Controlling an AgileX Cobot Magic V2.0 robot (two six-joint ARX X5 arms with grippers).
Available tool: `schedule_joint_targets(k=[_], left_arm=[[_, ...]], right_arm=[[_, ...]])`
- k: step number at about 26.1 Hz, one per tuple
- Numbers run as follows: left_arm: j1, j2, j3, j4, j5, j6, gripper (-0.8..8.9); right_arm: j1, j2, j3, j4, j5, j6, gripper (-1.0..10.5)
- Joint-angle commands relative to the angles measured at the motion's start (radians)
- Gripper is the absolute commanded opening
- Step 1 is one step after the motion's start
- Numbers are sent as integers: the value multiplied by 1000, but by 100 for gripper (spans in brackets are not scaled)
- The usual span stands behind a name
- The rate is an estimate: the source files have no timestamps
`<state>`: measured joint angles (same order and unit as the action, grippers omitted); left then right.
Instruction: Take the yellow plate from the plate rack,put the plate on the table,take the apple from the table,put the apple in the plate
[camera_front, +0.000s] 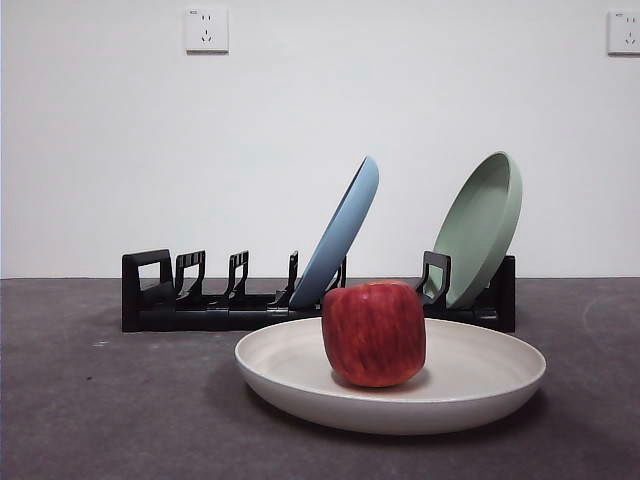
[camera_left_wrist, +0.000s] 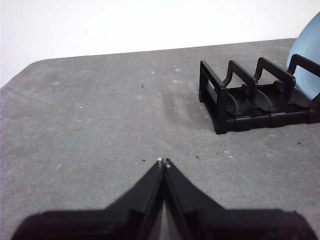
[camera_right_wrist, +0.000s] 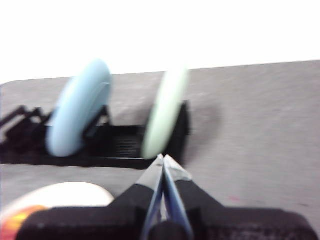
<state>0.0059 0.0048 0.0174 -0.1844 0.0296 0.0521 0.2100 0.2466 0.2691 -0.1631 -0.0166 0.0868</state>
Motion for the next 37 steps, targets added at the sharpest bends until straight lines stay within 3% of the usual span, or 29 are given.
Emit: schedule_joint_targets(k=[1,12,37], left_arm=[[3,-2,-14,3,-2,-6,-1],[3,-2,-14,3,-2,-6,-1],[3,-1,-14,4,-2,-6,-1]], right_arm=[[-68,-86,-86,3,-8,-36,2],[-98,-246,-263,2,-11,-27,2],[-98,-245,-263,-18,-21,-24,2]])
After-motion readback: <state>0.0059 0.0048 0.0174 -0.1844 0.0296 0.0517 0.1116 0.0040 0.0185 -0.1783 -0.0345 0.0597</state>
